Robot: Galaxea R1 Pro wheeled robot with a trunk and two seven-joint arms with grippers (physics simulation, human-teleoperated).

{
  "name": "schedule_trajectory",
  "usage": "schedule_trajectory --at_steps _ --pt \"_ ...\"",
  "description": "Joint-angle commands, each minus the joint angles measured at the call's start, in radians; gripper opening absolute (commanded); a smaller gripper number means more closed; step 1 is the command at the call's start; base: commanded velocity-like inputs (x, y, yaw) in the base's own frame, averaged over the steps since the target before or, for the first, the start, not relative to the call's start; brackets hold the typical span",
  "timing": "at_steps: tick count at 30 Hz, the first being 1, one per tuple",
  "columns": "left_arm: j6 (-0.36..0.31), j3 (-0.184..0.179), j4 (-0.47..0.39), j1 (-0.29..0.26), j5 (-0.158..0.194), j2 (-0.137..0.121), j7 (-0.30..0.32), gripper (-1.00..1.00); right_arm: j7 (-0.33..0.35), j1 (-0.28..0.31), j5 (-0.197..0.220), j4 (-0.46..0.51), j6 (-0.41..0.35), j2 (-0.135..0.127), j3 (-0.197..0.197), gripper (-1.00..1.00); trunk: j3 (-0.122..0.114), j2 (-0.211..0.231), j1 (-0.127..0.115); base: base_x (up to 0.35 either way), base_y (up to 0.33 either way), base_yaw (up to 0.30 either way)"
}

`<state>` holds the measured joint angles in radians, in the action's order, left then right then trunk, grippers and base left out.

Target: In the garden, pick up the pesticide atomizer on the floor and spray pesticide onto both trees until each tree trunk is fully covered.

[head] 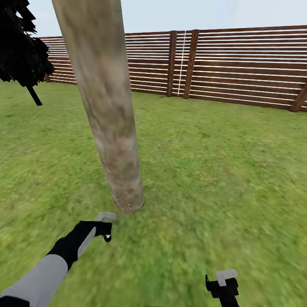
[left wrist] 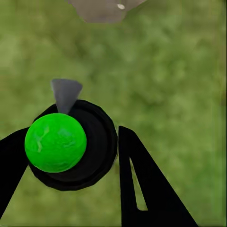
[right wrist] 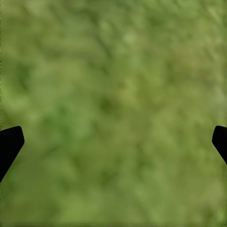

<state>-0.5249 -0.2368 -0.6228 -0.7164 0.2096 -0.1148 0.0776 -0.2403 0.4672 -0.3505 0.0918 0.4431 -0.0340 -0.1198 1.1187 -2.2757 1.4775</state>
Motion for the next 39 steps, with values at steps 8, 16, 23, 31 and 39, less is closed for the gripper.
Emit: schedule_trajectory --at_steps 8,16,23,31,39 --pt "-0.111 -0.022 -0.169 -0.002 -0.023 0.085 0.022 -1.00 -0.002 0.001 -0.011 -0.001 0.003 0.000 -0.008 1.00 0.001 0.000 0.000 -0.118 0.025 0.000" --pt "-0.173 0.003 -0.276 -0.007 -0.015 -0.007 0.033 -1.00 -0.002 0.001 -0.011 -0.001 0.003 0.000 -0.008 1.00 0.001 0.000 0.000 -0.002 0.000 0.000" --pt "-0.222 0.009 -0.329 -0.040 -0.008 -0.029 0.035 -1.00 -0.002 0.001 -0.011 -0.001 0.003 0.000 -0.008 1.00 0.001 0.000 0.000 0.000 0.000 0.000" --pt "-0.367 0.008 -0.436 -0.071 -0.012 0.005 0.034 -1.00 -0.003 0.001 -0.010 0.000 0.003 0.002 -0.008 1.00 0.000 0.000 0.000 0.000 0.000 0.142" --pt "-0.409 0.017 -0.469 -0.086 -0.019 -0.048 0.023 -1.00 -0.004 0.001 -0.012 0.002 0.003 0.000 -0.008 1.00 0.000 0.000 0.000 -0.014 -0.139 0.050"
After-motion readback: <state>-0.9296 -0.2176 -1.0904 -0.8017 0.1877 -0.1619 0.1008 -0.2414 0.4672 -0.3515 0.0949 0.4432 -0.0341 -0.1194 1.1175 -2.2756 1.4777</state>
